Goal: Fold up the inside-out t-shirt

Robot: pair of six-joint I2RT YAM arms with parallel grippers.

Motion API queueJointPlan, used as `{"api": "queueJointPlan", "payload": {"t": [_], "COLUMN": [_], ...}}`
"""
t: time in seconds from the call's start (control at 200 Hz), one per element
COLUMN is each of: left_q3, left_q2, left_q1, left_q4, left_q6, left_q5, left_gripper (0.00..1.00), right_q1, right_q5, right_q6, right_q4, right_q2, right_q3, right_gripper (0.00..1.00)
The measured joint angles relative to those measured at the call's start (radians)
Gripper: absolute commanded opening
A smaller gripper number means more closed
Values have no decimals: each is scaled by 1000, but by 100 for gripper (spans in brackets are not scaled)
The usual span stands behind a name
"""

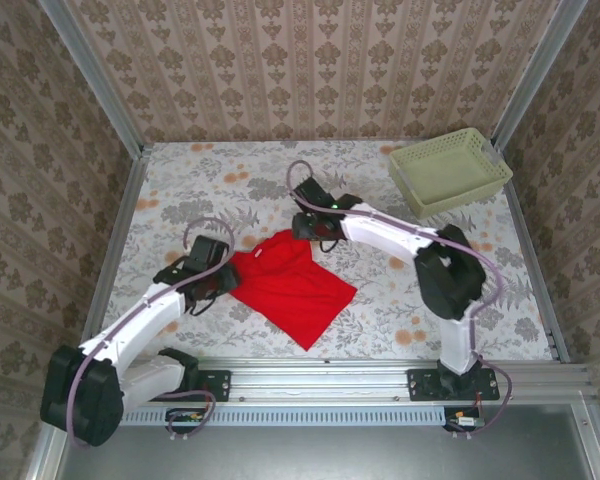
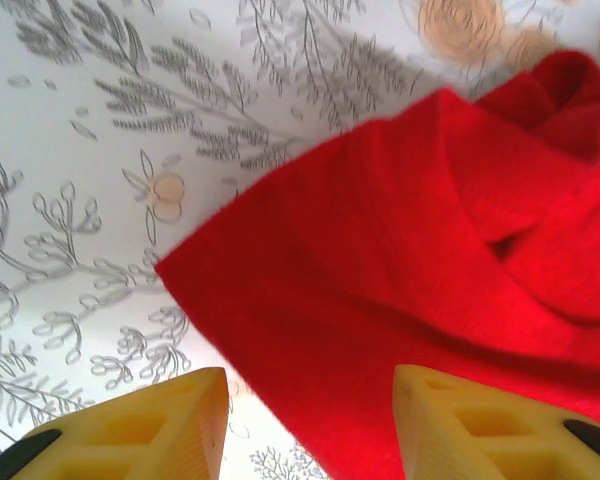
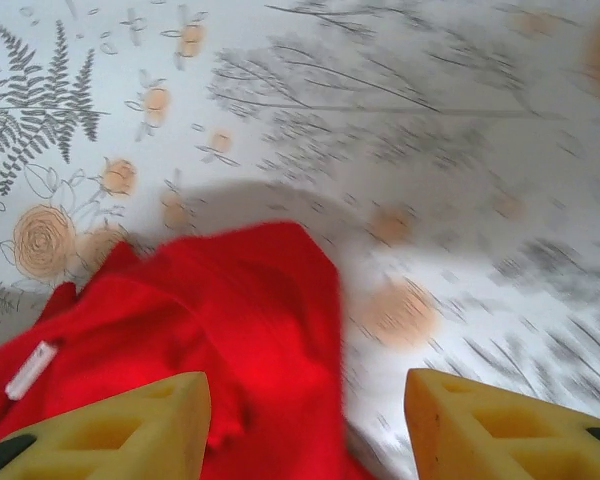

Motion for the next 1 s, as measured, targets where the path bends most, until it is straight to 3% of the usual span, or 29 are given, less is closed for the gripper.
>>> {"api": "queueJointPlan", "payload": {"t": [0.155,0.35,0.45,0.635,0.86,1.0], "left_q3": [-52,-68,-76,-78,-78,-78], "left_q2": [-42,-32,-18,145,160,135], "left_q1": [-118,-214,-223,-266,-266,-266], "left_q4": [20,69,83,128,151,143], "left_q6": [-68,-120,-134,-160,-176,-176], "left_q5": [-2,-7,-9,-17,-18,-25], "left_gripper": [47,47,47,46,45,46], "right_q1": [10,17,17,24,36,33], "right_q5": [-21,-20,-16,40,46,18], "right_q6": [-94,-147,-166,-209,-229,-221], "right_q4": [-48,-105,-115,-185,-230,-248], "right_q2": [153,226,231,268,313,370], "right_q3": [127,209,224,361,499,566], "right_gripper": [51,19,14,2,8,28]}}
